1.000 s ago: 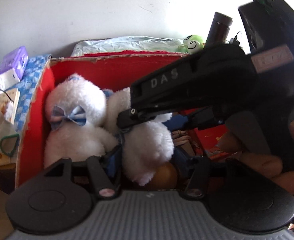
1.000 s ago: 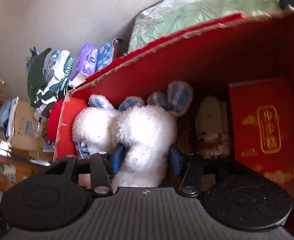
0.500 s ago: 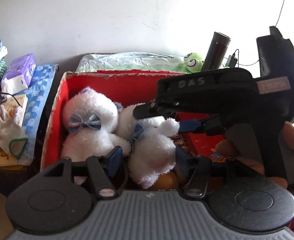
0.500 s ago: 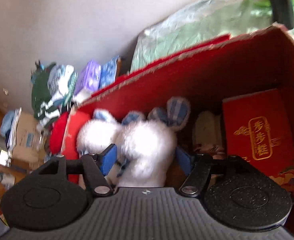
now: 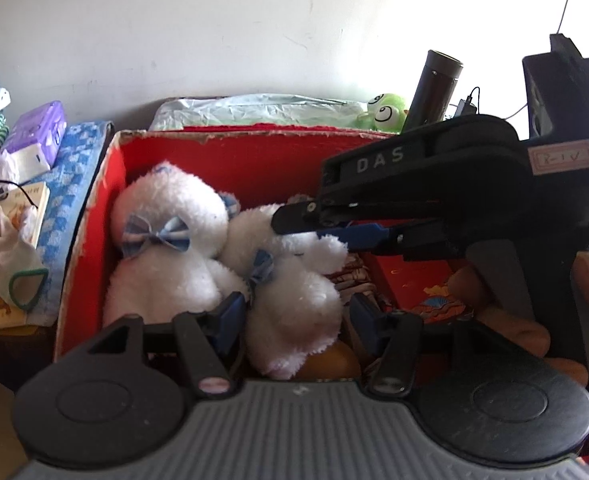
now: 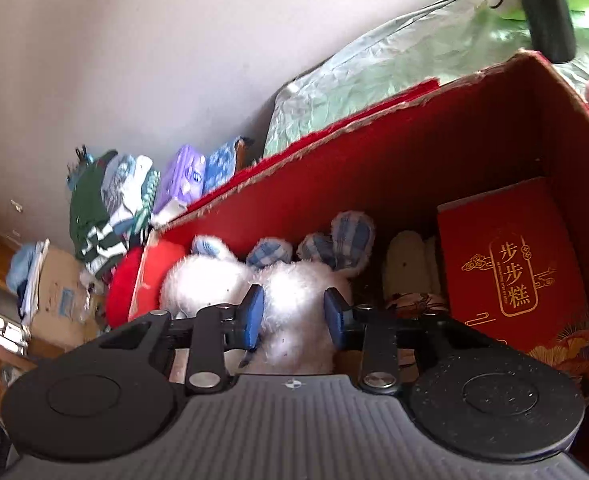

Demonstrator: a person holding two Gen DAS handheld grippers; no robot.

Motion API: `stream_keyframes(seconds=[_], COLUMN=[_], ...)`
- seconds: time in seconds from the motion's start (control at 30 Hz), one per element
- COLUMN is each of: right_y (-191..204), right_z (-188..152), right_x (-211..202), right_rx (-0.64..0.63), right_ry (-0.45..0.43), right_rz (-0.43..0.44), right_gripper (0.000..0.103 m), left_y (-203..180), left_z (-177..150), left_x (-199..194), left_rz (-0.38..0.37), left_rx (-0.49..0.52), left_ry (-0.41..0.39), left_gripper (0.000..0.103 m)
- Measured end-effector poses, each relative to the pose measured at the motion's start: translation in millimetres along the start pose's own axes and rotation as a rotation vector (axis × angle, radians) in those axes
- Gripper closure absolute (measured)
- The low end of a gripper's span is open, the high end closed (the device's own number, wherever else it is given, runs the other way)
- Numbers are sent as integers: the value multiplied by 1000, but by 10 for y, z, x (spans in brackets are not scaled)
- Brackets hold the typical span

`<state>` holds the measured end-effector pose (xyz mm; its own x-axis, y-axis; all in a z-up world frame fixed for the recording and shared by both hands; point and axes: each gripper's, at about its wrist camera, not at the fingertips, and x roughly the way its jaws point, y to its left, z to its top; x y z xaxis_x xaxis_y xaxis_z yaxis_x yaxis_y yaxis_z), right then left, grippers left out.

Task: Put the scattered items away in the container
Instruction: 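Open the right gripper to release the plush beside the bunny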

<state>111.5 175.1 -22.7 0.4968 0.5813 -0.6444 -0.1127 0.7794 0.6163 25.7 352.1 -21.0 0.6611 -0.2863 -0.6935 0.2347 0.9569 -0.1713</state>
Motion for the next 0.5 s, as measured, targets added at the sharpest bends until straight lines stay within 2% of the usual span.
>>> stream_keyframes(seconds=[0.07, 0.13, 0.3, 0.37, 0.5], right_y=[22, 67, 114, 80, 39], right_z=[10, 4, -39, -55, -53], right_x=[29, 55, -4, -45, -64], right_rx=[-19, -37, -88, -87, -72], right_ry=[21, 37, 4, -13, -28], right_rz=[-6, -16, -2, 8, 28], right_gripper=[59, 49, 49, 50, 50], left_y=[-13, -47, -115, -95, -38], left_z=[4, 0, -46, -64, -97], left_x=[4, -5, -75, -96, -149], left_rz=[8, 17, 42, 46, 54], left_rx=[7, 17, 28, 5, -47], left_ry=[0, 3, -3, -2, -4], left_gripper=[45, 45, 43, 38, 38])
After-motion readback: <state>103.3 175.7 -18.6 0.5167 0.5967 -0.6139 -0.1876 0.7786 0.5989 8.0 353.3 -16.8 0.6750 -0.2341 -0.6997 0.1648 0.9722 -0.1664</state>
